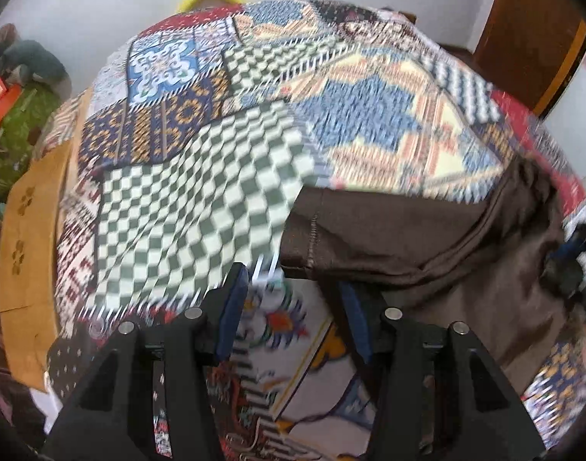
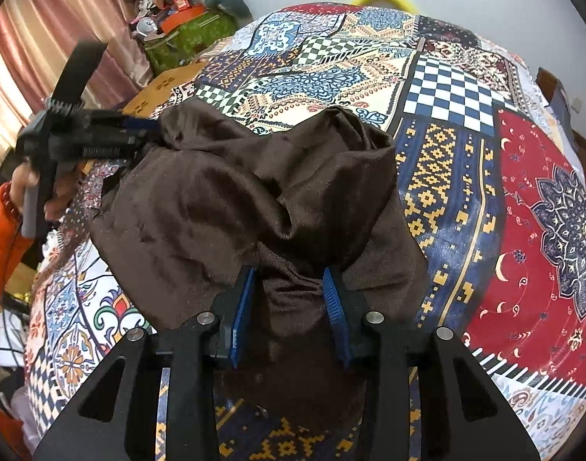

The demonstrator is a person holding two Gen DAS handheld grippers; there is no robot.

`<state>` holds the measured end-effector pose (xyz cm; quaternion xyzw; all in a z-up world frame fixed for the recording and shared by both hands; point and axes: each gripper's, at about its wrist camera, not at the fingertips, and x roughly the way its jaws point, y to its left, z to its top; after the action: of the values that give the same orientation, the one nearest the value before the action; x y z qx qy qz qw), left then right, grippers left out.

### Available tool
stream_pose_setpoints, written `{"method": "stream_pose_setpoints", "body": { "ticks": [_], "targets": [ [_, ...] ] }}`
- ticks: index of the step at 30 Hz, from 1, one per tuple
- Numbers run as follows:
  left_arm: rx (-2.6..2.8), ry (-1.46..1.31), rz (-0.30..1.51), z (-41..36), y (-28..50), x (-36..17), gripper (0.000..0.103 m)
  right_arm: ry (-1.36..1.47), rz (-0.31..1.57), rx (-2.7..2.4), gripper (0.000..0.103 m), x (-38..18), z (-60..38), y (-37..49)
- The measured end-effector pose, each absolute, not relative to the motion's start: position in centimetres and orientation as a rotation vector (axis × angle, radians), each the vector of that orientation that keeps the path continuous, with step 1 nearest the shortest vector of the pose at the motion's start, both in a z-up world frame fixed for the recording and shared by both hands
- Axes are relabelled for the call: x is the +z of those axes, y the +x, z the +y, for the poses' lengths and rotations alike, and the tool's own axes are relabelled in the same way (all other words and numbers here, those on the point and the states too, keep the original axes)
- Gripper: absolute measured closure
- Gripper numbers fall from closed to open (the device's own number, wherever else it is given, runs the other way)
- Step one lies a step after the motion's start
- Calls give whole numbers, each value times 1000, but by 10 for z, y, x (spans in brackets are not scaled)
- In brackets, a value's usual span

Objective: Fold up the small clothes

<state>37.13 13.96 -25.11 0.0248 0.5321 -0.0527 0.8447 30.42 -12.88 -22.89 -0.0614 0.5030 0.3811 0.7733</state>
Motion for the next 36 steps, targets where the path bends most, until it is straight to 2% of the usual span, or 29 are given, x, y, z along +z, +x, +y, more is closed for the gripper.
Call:
{"method": "stream_pose_setpoints", "body": {
  "ticks": [4, 9, 15, 21, 25, 28, 31, 33, 34, 35, 36],
  "targets": [
    [-123, 33, 1095, 134, 392, -239, 54, -120, 1085, 838, 69, -230, -131, 303],
    [-46, 34, 1134, 130, 421, -248, 54, -92, 1081, 848, 69, -232, -134, 304],
    [40, -132, 1138, 154, 440, -251, 54, -65, 1072, 841, 70, -231, -139, 300],
    [-38, -87, 1112, 147, 403, -230, 53, -56, 1031, 810, 71, -218, -151, 297],
    [-103, -89, 1125, 138, 370, -225, 47, -28, 1019, 764, 70, -210, -162, 299],
    [-147, -118, 1158, 131, 349, -232, 47, -11, 1022, 742, 69, -207, -166, 303],
    [-178, -155, 1189, 124, 335, -243, 47, -5, 1023, 744, 63, -205, -166, 299],
    [-182, -175, 1187, 121, 329, -246, 55, -17, 1019, 745, 60, -206, -165, 296],
    [-187, -183, 1181, 120, 327, -245, 73, -27, 1021, 745, 60, -208, -163, 293],
    [-192, -190, 1182, 119, 324, -245, 87, -38, 1024, 740, 60, -211, -162, 291],
    [-183, -181, 1175, 116, 322, -243, 90, -44, 1027, 735, 60, -213, -161, 291]
  ]
}}
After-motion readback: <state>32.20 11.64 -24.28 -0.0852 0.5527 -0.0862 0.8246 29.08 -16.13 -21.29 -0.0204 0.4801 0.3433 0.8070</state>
